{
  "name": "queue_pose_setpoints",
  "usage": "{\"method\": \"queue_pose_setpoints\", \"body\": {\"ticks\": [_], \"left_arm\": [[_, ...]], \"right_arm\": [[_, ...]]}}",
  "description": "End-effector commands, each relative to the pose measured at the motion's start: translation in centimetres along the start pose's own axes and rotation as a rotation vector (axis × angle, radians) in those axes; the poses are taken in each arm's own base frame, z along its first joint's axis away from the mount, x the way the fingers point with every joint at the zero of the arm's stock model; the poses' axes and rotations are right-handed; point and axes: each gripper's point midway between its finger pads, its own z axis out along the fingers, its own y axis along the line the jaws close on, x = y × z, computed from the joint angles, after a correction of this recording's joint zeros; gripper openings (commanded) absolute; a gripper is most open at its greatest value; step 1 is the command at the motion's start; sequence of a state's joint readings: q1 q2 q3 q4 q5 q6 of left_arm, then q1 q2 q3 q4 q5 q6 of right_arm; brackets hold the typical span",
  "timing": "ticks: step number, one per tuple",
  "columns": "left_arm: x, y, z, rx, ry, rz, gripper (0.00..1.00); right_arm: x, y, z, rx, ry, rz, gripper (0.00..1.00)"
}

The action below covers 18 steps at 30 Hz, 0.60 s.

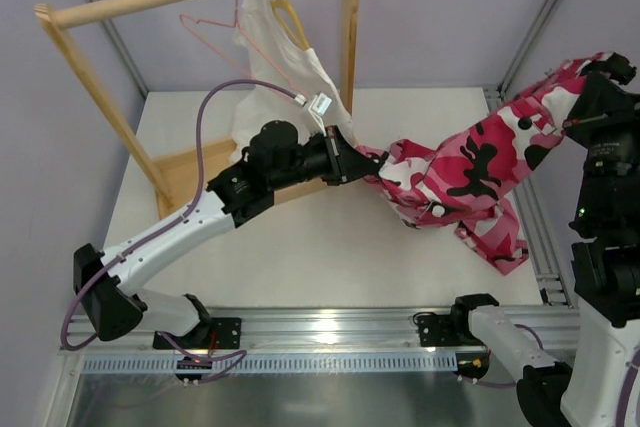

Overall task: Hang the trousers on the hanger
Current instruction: Fold the trousers

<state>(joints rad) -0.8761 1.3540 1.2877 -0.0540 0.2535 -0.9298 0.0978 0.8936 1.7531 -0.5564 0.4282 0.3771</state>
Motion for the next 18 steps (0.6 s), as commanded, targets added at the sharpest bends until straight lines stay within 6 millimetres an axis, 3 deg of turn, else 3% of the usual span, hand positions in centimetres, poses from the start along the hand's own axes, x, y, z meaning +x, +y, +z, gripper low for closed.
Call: {"method": "queue_pose_setpoints", "body": {"ticks": [1, 6, 8, 11, 12, 16, 18], "left_arm": [[-0.8, -1.5, -1.1, 0.021, -0.010, 0.034, 0.00], [-0.2, -1.3, -1.5, 0.017, 0.007, 0.029, 0.00], [0.5, -1.0, -1.5, 0.013, 0.028, 0.028, 0.01], [2.6, 1.2, -1.2, -0.039, 0.084, 0.039, 0.00], [3.8, 2.9, -1.0, -0.079, 0.108, 0.031, 0.00], [6.8, 6.6, -1.2, -0.155, 0.155, 0.002, 0.00], [7.3, 7.9, -1.6, -0.199, 0.156, 0.005, 0.00]], "right_arm": [[-3.1, 0.5, -0.1, -0.025, -0.137, 0.015, 0.04], [-1.9, -0.7, 0.0, 0.032, -0.092, -0.019, 0.04], [-0.1, -1.7, 0.2, 0.079, -0.031, -0.051, 0.04], [2.9, -3.4, 0.6, 0.143, 0.041, -0.088, 0.04], [4.1, -3.7, 0.8, 0.149, 0.069, -0.102, 0.04], [6.3, -4.1, 0.9, 0.145, 0.126, -0.121, 0.04], [7.3, -3.7, 0.9, 0.117, 0.162, -0.118, 0.04]]}}
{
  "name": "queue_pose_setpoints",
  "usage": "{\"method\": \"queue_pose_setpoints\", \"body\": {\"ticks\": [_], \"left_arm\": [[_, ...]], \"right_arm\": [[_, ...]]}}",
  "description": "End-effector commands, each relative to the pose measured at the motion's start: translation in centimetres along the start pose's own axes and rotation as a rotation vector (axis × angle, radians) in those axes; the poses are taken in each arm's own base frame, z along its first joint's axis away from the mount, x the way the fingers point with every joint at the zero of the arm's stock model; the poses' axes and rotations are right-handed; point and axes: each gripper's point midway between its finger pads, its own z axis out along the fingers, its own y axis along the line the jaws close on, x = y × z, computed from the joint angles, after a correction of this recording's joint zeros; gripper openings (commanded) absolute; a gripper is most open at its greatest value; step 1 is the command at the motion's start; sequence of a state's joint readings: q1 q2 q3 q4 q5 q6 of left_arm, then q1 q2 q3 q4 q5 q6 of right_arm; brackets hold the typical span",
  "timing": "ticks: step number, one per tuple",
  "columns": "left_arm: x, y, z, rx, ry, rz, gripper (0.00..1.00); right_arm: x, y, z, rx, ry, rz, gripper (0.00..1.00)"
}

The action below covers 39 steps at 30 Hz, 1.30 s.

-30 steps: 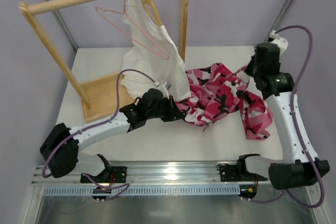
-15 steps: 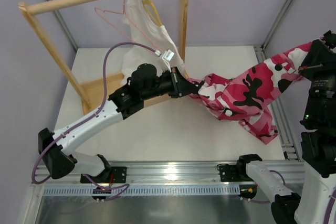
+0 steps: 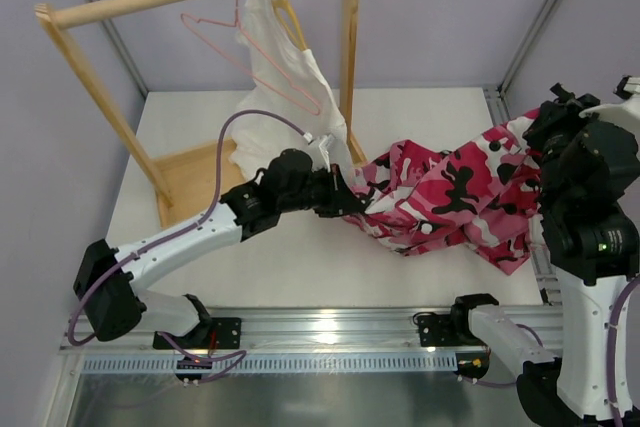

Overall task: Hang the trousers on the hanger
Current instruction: Fold the trousers

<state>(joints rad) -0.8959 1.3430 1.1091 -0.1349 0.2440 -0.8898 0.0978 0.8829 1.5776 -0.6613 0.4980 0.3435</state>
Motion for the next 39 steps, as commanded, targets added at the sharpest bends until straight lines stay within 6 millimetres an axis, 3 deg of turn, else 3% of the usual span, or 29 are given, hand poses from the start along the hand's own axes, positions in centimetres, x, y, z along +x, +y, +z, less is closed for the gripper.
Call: {"method": "queue_pose_setpoints", "body": {"ticks": [1, 2, 3, 4, 5, 6, 8, 9, 13, 17, 23, 24, 26, 27, 34, 39], "left_arm": [[0.8, 2.0, -0.7, -0.073, -0.010, 0.021, 0.00], [0.9, 2.5, -0.8, -0.094, -0.010, 0.025, 0.02], [0.9, 2.8, -1.0, -0.109, -0.011, 0.042, 0.15], [0.4, 2.7, -1.3, -0.116, -0.026, 0.054, 0.27], [0.6, 2.6, -1.6, -0.116, -0.019, 0.064, 0.38], [0.4, 2.2, -1.9, -0.100, -0.021, 0.087, 0.54], [-0.4, 1.0, -2.9, -0.072, -0.050, 0.106, 0.66], [-0.8, 0.5, -3.3, -0.068, -0.063, 0.110, 0.69], [-2.6, -2.0, -4.5, 0.001, -0.120, 0.149, 0.81], [-3.5, -3.7, -3.9, 0.056, -0.121, 0.198, 0.85], [-4.2, -3.4, -2.0, -0.004, -0.084, 0.161, 0.86], [-3.9, -3.5, -1.6, 0.012, -0.072, 0.147, 0.86], [-3.3, -3.1, -0.6, 0.023, -0.049, 0.129, 0.87], [-3.1, -2.8, -0.3, 0.013, -0.045, 0.111, 0.87], [-2.6, -0.2, 0.3, -0.102, -0.030, 0.077, 0.88], [-2.1, 3.6, -0.5, -0.294, -0.027, 0.058, 0.90]], "right_arm": [[-0.1, 1.9, -0.4, -0.105, 0.008, 0.033, 0.04], [0.9, 2.8, -0.6, -0.165, 0.044, 0.029, 0.04], [3.1, 3.5, -0.5, -0.217, 0.103, 0.015, 0.04], [4.3, 6.0, -1.7, -0.380, 0.156, 0.020, 0.04], [7.3, 6.9, -2.1, -0.461, 0.236, 0.004, 0.04], [8.6, 7.9, -2.9, -0.547, 0.275, 0.001, 0.04], [10.5, 10.0, -5.3, -0.739, 0.350, 0.023, 0.04], [12.4, 9.9, -5.6, -0.754, 0.406, 0.035, 0.04], [14.4, 8.9, -6.4, -0.708, 0.460, 0.130, 0.04], [16.7, 10.0, -9.3, -0.880, 0.544, 0.160, 0.04], [22.0, 7.4, -11.7, -0.862, 0.695, 0.142, 0.04], [23.9, 6.8, -12.1, -0.858, 0.741, 0.158, 0.04], [24.2, 7.3, -13.5, -0.920, 0.753, 0.218, 0.04], [25.6, 7.0, -13.8, -0.921, 0.783, 0.238, 0.04], [26.9, 8.3, -15.9, -1.047, 0.825, 0.267, 0.04], [27.8, 9.4, -17.9, -1.130, 0.872, 0.250, 0.04]]}}
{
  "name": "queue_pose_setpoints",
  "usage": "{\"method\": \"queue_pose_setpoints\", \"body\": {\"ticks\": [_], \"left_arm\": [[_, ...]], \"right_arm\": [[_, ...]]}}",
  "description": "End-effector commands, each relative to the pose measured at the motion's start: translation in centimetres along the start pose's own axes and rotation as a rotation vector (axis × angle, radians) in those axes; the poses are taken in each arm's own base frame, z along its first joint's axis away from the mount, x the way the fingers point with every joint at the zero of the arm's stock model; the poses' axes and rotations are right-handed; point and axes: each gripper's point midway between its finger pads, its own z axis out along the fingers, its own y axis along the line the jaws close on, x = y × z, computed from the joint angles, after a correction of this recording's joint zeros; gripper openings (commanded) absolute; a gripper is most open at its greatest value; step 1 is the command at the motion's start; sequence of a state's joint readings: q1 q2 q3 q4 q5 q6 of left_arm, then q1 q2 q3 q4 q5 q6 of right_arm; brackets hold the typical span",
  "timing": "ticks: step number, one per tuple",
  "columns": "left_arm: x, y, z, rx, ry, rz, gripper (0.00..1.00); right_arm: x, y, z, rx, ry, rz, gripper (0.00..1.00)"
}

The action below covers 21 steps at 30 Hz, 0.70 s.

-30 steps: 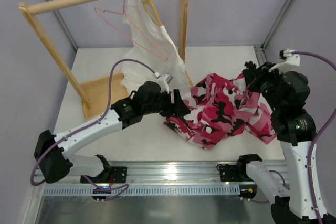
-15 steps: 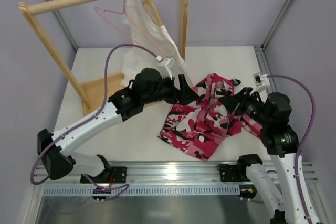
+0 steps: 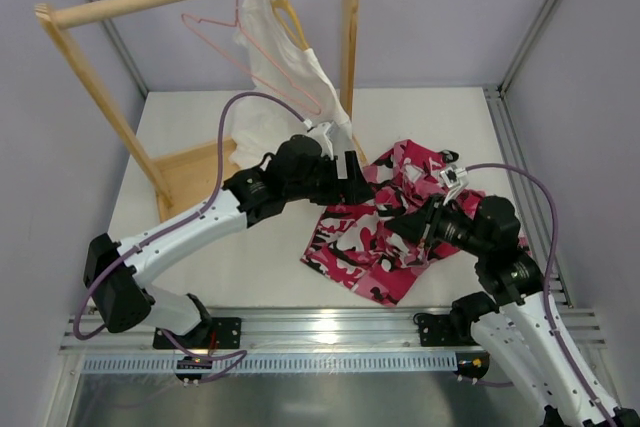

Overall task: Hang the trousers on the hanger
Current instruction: Fold the trousers

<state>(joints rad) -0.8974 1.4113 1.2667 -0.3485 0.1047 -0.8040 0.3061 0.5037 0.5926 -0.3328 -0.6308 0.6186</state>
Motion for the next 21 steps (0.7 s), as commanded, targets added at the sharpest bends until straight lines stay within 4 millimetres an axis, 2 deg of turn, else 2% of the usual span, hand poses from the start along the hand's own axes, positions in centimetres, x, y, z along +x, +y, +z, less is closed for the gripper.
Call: {"method": "queue_pose_setpoints", "body": {"ticks": [1, 4, 8, 14, 17, 18, 20, 21], "left_arm": [[0.6, 2.6, -0.6, -0.141, 0.012, -0.013, 0.90], [1.7, 4.6, -0.8, -0.201, 0.015, -0.032, 0.91], [2.7, 4.7, -0.5, -0.137, 0.036, -0.080, 0.93], [2.3, 4.9, -0.8, -0.038, 0.026, -0.140, 0.94], [2.4, 5.3, -1.0, -0.030, 0.018, -0.121, 0.94], [2.8, 5.5, -1.1, -0.026, 0.027, -0.113, 0.94], [2.9, 5.8, -1.8, -0.038, 0.019, -0.097, 0.94], [3.1, 6.8, -2.0, -0.079, 0.004, -0.098, 0.94]], "right_arm": [[0.1, 2.7, 0.4, -0.106, 0.005, -0.042, 0.04], [1.4, 3.4, 0.8, -0.150, 0.043, -0.032, 0.04], [3.6, 4.0, 1.8, -0.183, 0.106, -0.032, 0.04], [6.2, 5.1, 3.1, -0.227, 0.166, -0.056, 0.04], [8.0, 5.8, 3.8, -0.261, 0.222, -0.101, 0.04], [9.6, 5.6, 4.5, -0.241, 0.279, -0.121, 0.04], [11.1, 5.3, 5.0, -0.204, 0.353, -0.147, 0.07], [11.6, 4.8, 5.3, -0.152, 0.394, -0.156, 0.14]]}}
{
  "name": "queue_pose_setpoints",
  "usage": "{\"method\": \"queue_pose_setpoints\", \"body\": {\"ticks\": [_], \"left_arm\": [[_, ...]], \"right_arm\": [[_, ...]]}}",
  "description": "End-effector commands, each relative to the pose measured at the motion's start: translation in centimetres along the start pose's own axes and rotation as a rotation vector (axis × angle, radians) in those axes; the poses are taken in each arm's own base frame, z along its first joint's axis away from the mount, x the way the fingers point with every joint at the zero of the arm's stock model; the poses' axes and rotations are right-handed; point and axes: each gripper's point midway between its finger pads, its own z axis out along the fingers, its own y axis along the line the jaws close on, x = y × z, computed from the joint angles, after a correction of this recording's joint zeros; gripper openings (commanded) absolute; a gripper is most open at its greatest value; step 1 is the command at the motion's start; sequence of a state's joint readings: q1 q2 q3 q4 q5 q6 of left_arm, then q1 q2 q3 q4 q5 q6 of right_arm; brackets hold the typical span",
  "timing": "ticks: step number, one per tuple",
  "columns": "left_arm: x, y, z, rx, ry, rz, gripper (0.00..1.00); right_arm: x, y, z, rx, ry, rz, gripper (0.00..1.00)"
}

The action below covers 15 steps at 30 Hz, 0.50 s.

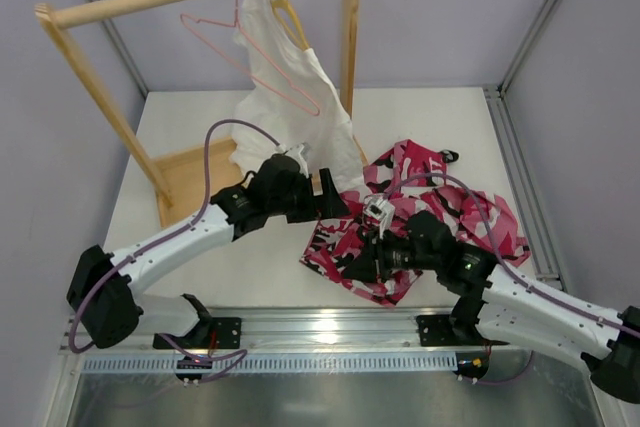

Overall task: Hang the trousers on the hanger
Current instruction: Fold the trousers

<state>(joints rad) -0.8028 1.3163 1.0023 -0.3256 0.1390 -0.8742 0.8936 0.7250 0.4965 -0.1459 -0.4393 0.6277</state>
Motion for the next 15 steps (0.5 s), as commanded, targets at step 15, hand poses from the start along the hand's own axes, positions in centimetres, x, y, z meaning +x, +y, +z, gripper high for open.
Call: {"method": "queue_pose_setpoints", "body": {"ticks": [15], "left_arm": [[0.1, 1.3, -1.0, 0.043, -0.075, 0.031, 0.91]], "right_arm": [[-9.8, -9.4, -9.9, 0.904, -0.358, 0.021, 0.72]]}}
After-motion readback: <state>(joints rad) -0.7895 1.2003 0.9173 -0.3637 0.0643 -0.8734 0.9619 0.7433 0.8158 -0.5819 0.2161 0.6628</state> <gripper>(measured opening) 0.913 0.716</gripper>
